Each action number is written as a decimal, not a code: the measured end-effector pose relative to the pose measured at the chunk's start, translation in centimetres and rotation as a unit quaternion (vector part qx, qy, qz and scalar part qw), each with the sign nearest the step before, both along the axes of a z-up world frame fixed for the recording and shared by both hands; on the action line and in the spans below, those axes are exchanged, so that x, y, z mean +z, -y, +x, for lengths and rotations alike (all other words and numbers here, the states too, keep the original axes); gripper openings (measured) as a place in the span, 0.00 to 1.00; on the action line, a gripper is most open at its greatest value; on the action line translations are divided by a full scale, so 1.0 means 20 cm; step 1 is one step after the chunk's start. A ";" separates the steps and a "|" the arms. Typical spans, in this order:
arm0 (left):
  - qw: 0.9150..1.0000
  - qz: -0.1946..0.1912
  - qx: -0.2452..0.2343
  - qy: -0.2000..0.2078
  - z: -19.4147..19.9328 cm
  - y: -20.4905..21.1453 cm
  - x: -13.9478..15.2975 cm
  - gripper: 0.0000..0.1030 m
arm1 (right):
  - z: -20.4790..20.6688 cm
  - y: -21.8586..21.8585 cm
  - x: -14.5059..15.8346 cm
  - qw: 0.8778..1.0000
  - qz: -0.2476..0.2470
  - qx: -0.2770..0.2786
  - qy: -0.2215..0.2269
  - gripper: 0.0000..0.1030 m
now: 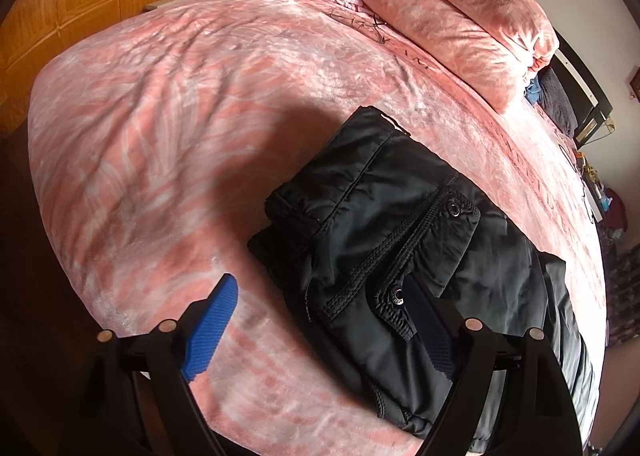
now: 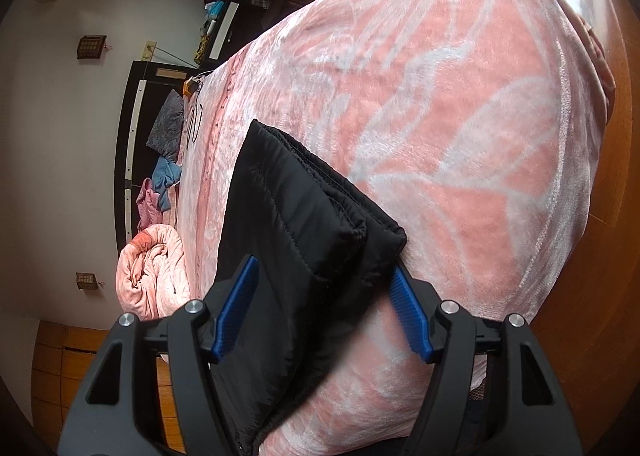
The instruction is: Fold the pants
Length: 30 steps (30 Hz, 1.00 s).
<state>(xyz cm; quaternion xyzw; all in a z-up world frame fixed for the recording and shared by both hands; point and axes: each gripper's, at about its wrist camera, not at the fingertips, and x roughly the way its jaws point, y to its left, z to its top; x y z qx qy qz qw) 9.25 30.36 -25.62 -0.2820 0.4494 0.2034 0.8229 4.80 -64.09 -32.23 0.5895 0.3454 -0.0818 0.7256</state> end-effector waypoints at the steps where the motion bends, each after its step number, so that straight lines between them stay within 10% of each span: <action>1: 1.000 0.002 0.000 0.000 0.00 0.01 -0.01 0.83 | 0.00 0.00 0.00 1.000 0.000 0.001 0.003 0.65; 13: 0.998 0.056 0.001 0.013 -0.02 0.11 -0.05 0.83 | 0.04 -0.03 0.03 1.000 -0.005 0.012 0.019 0.62; 19: 0.998 0.065 0.015 0.007 -0.02 0.11 -0.05 0.86 | 0.07 -0.04 0.07 0.999 -0.032 0.021 0.007 0.27; 30: 0.996 0.074 0.045 -0.005 -0.03 0.15 -0.08 0.89 | 0.14 -0.16 0.34 0.992 -0.119 0.045 0.005 0.19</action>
